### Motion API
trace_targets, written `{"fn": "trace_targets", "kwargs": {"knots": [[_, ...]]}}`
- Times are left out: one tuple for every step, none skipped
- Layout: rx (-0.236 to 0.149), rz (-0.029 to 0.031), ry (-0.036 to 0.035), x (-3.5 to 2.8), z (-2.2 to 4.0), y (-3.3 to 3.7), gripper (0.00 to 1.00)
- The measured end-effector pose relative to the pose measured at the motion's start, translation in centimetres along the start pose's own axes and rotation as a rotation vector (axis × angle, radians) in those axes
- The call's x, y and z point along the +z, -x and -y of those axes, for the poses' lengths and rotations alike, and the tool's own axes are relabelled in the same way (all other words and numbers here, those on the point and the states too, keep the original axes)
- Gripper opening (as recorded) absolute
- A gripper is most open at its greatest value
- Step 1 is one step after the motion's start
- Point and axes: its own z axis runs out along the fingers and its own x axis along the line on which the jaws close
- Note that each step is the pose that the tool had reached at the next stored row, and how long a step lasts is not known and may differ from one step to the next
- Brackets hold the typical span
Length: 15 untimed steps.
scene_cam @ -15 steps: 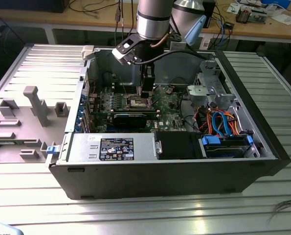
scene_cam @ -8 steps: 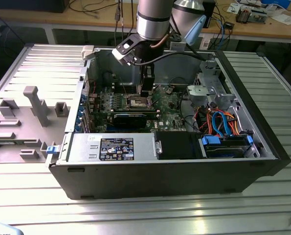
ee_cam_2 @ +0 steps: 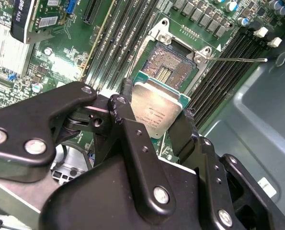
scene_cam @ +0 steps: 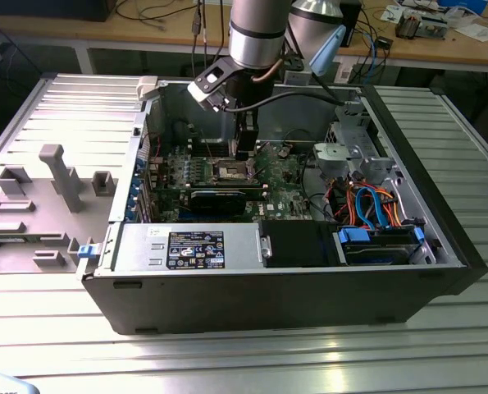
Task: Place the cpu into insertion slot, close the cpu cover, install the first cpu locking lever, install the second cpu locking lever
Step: 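Place the cpu into insertion slot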
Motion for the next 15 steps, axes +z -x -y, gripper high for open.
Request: {"fn": "trace_targets", "kwargs": {"knots": [[0.0,-0.0001,0.0,0.01,0.0,-0.02,0.55],[0.0,0.0001,0.0,0.02,0.01,-0.06,0.55],[0.0,0.0002,0.0,0.05,0.04,-0.12,0.55],[0.0,0.0001,0.0,0.06,0.06,-0.14,0.55],[0.0,0.0002,-0.0001,0.07,0.07,-0.17,0.55],[0.0,0.0001,0.0,0.11,0.11,-0.22,0.55],[0.0,0.0,0.0,0.13,0.13,-0.23,0.55],[0.0,0.0001,-0.0001,0.15,0.16,-0.25,0.55],[0.0,0.0002,-0.0001,0.18,0.18,-0.27,0.55],[0.0,0.0004,-0.0001,0.21,0.21,-0.28,0.55],[0.0,0.0004,-0.0002,0.24,0.22,-0.29,0.55],[0.0,0.0003,-0.0001,0.26,0.24,-0.29,0.55],[0.0,0.0003,-0.0001,0.29,0.25,-0.29,0.55],[0.0,0.0002,-0.0001,0.32,0.28,-0.29,0.55],[0.0,0.0003,-0.0001,0.34,0.3,-0.29,0.55]]}}
